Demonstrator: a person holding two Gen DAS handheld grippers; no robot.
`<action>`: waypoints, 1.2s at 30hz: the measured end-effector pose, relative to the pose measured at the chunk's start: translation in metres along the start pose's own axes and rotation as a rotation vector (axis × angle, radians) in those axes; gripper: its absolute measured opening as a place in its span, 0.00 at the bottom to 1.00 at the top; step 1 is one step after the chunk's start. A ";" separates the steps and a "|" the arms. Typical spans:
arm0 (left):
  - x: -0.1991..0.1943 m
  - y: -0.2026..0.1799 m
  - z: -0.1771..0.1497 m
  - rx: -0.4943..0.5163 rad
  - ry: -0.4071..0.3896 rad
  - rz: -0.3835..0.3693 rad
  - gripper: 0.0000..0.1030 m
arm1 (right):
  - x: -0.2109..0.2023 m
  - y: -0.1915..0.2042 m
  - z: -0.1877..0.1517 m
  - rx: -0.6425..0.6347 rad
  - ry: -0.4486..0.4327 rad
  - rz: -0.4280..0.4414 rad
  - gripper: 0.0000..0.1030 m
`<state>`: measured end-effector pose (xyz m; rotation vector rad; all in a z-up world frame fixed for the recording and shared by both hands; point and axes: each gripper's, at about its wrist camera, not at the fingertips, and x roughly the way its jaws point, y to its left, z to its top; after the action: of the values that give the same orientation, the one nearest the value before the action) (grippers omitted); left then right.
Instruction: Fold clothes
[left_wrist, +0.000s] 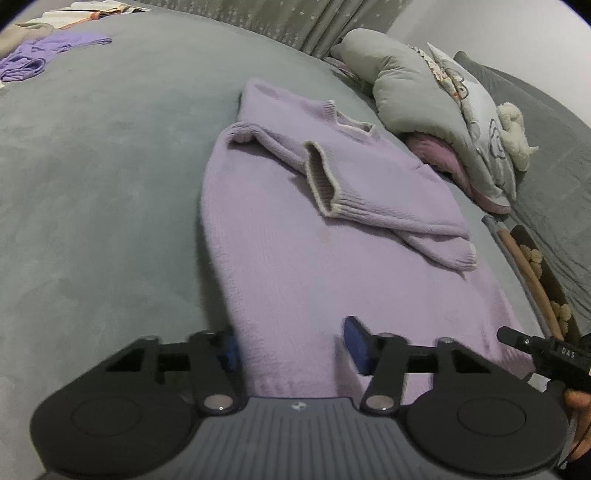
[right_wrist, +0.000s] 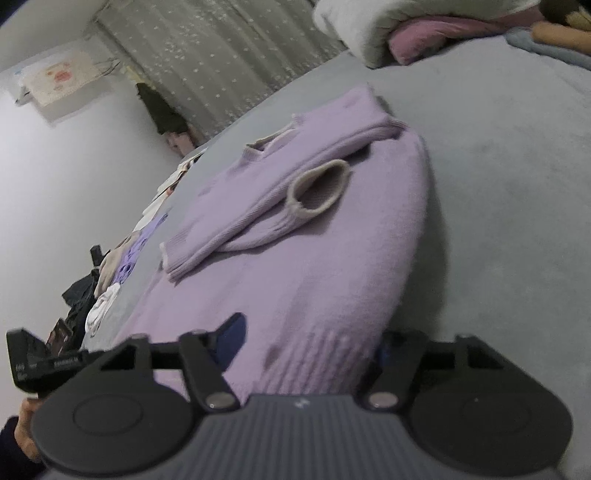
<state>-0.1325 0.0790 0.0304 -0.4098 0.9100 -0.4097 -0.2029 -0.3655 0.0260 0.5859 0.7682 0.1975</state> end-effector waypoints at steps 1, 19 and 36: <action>0.000 0.003 0.000 -0.016 0.003 -0.010 0.26 | -0.001 -0.005 0.000 0.023 -0.001 0.000 0.39; -0.039 -0.002 0.011 -0.039 -0.047 -0.145 0.06 | -0.039 0.001 0.005 0.068 -0.123 0.068 0.12; -0.049 -0.008 -0.034 -0.052 0.030 -0.079 0.07 | -0.073 -0.008 -0.026 0.100 -0.082 -0.024 0.12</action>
<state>-0.1888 0.0913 0.0484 -0.4900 0.9369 -0.4661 -0.2728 -0.3882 0.0505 0.6752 0.7085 0.1130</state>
